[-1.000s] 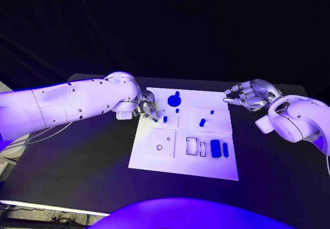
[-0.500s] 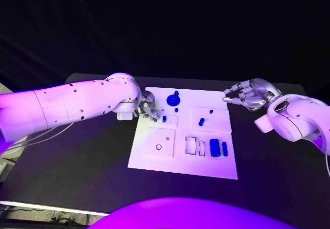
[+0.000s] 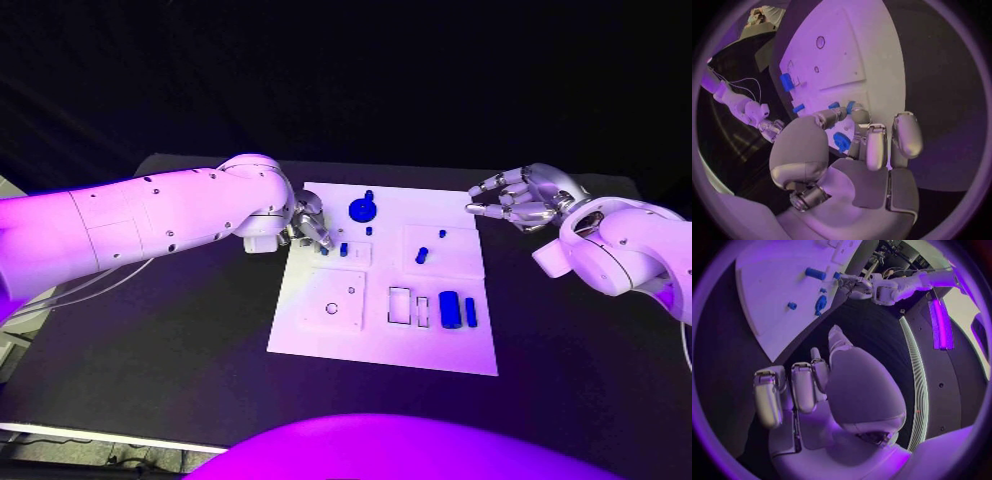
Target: Assemble the parts on the task board
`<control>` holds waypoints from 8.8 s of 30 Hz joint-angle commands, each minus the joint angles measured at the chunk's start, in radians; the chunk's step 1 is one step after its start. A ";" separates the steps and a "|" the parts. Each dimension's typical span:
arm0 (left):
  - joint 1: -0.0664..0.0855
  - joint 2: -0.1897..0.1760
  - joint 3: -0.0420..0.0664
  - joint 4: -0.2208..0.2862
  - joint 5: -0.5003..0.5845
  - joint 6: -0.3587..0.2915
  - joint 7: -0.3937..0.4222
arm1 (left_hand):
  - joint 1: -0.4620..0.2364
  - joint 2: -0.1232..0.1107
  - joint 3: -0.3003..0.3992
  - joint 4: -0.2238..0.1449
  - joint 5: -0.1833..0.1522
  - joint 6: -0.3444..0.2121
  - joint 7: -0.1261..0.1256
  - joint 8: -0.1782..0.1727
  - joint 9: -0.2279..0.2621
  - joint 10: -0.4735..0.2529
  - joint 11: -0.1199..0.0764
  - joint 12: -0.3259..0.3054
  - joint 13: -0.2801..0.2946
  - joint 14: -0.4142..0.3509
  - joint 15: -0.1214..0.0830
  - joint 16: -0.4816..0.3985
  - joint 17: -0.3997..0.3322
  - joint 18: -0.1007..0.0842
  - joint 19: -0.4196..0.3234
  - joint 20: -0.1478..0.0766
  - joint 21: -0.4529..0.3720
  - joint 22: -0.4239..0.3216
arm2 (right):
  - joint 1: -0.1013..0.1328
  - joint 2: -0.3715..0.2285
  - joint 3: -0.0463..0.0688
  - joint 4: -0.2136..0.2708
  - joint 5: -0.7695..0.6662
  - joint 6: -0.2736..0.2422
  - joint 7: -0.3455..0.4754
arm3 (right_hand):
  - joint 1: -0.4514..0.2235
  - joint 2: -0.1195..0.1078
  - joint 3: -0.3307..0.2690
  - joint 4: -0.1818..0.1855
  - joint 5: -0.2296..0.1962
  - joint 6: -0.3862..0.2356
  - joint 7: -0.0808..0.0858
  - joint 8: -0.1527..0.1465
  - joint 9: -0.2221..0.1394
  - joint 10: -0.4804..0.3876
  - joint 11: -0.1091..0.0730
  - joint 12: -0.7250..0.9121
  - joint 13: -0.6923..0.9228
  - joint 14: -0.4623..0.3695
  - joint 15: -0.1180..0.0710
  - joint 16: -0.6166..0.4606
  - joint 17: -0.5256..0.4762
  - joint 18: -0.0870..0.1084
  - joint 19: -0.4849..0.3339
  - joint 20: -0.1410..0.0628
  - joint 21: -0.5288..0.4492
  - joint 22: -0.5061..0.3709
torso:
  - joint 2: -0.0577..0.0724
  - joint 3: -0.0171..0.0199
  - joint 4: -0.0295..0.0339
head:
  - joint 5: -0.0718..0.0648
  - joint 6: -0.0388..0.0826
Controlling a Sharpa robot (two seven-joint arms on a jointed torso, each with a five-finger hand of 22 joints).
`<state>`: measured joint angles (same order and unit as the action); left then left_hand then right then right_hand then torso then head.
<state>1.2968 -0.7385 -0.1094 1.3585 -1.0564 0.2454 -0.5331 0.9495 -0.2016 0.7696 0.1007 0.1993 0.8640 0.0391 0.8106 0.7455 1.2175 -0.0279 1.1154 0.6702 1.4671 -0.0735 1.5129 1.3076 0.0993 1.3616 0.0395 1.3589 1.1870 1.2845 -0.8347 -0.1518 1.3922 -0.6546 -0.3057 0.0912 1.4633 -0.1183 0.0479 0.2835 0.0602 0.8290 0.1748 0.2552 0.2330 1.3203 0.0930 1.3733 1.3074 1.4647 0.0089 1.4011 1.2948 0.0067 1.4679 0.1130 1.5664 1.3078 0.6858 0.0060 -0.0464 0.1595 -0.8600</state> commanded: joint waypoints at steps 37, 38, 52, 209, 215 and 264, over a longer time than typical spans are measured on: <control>-0.021 -0.051 0.041 0.027 0.171 -0.419 0.501 | 0.425 0.019 -0.437 0.173 0.010 -0.412 0.178 -0.088 -0.190 -0.566 0.178 -0.221 -0.313 -0.560 0.163 -0.669 -0.622 0.081 -0.449 0.150 -0.774 -0.761 | -0.004 -0.002 0.000 -0.004 -0.004 0.000 0.019 | 0.012 -0.001 -0.010 -0.004 -0.001 -0.011 0.002 0.008 0.001 -0.008 0.000 -0.007 0.030 0.001 0.006 -0.005 -0.004 -0.007 0.103 0.004 0.004 0.263 | -0.001 -0.0006 0.0008 | -0.020 0.026; -0.025 -0.048 0.040 0.029 0.141 -0.439 0.529 | 0.441 0.017 -0.432 0.172 0.011 -0.422 0.174 -0.094 -0.205 -0.567 0.175 -0.229 -0.324 -0.559 0.162 -0.672 -0.630 0.083 -0.442 0.149 -0.783 -0.768 | -0.004 -0.002 0.000 -0.005 -0.004 -0.001 0.020 | 0.012 -0.001 -0.010 -0.004 -0.001 -0.011 0.002 0.008 0.001 -0.008 0.000 -0.007 0.030 0.001 0.006 -0.005 -0.004 -0.007 0.103 0.004 0.004 0.263 | -0.001 -0.0007 0.0009 | -0.021 0.027; -0.074 0.037 0.001 -0.010 -0.312 -0.555 0.598 | 0.564 -0.037 -0.449 0.149 -0.003 -0.372 0.087 -0.123 -0.419 -0.603 0.172 -0.378 -0.519 -0.487 0.147 -0.564 -0.688 0.082 -0.370 0.127 -0.730 -0.729 | -0.006 0.003 0.000 -0.007 -0.001 -0.007 0.022 | 0.017 0.001 -0.011 -0.004 0.000 -0.012 0.001 0.010 0.001 -0.066 0.000 -0.056 -0.024 -0.002 0.006 -0.011 -0.011 -0.007 0.103 0.004 0.004 0.263 | 0.000 0.0005 0.0006 | -0.027 0.034; -0.082 -0.028 0.044 -0.026 -0.388 -0.362 0.515 | 0.500 -0.002 -0.185 -0.015 -0.015 0.121 0.092 -0.445 -0.416 -0.119 0.092 -0.676 -0.561 -0.127 0.071 -0.116 -0.405 0.045 -0.231 0.069 -0.199 -0.246 | -0.010 -0.001 0.000 -0.002 -0.001 0.001 0.028 | 0.020 0.007 -0.015 -0.002 0.000 -0.013 0.001 0.017 0.001 -0.063 -0.001 -0.061 -0.032 -0.001 0.004 -0.010 -0.008 -0.007 0.103 0.003 0.004 0.263 | 0.000 0.0005 -0.0003 | -0.016 0.031; -0.082 -0.019 0.042 -0.038 -0.405 -0.369 0.516 | 0.500 -0.003 -0.185 -0.016 -0.015 0.121 0.092 -0.446 -0.415 -0.119 0.092 -0.676 -0.561 -0.127 0.071 -0.117 -0.405 0.045 -0.231 0.069 -0.199 -0.246 | -0.010 -0.001 0.000 -0.001 -0.002 -0.001 0.029 | 0.020 0.007 -0.015 -0.002 0.000 -0.013 0.001 0.017 0.001 -0.063 -0.001 -0.061 -0.032 -0.001 0.004 -0.010 -0.008 -0.007 0.103 0.003 0.004 0.263 | 0.001 0.0005 -0.0003 | -0.017 0.031; -0.091 0.000 0.035 -0.060 -0.412 -0.357 0.525 | 0.472 -0.030 -0.197 -0.005 -0.013 0.098 0.094 -0.483 -0.409 -0.111 0.093 -0.712 -0.546 -0.140 0.072 -0.120 -0.416 0.049 -0.249 0.068 -0.226 -0.274 | -0.010 0.003 0.000 -0.015 0.111 -0.030 0.066 | 0.093 0.028 -0.060 -0.005 0.000 -0.086 0.030 0.109 -0.013 -0.407 0.049 -0.918 -1.079 -0.510 0.072 -0.912 -0.698 0.176 -0.239 0.062 -1.445 -0.920 | -0.001 -0.0004 0.0001 | -0.018 0.024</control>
<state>1.2093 -0.7390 -0.0724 1.2961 -1.4674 -0.1154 -0.0182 1.4246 -0.2280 0.5736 0.0925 0.1854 0.9682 0.1339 0.3334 0.3383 1.1087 0.0574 0.4088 0.1232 1.3328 -0.0033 1.3939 0.8923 0.1536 1.1220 0.1071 1.1367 0.9143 1.2749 -0.8328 -0.1517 1.3784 -0.5818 -0.3384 0.1337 1.5467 -0.0935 -0.0084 0.2800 0.0602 0.7516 0.1944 0.3599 0.2211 0.9071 0.1439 0.4612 0.2373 0.9553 0.0784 0.5014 0.6059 0.1715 1.2287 0.1669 0.1297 0.3982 0.6848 0.0054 -0.0458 0.1406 -0.8363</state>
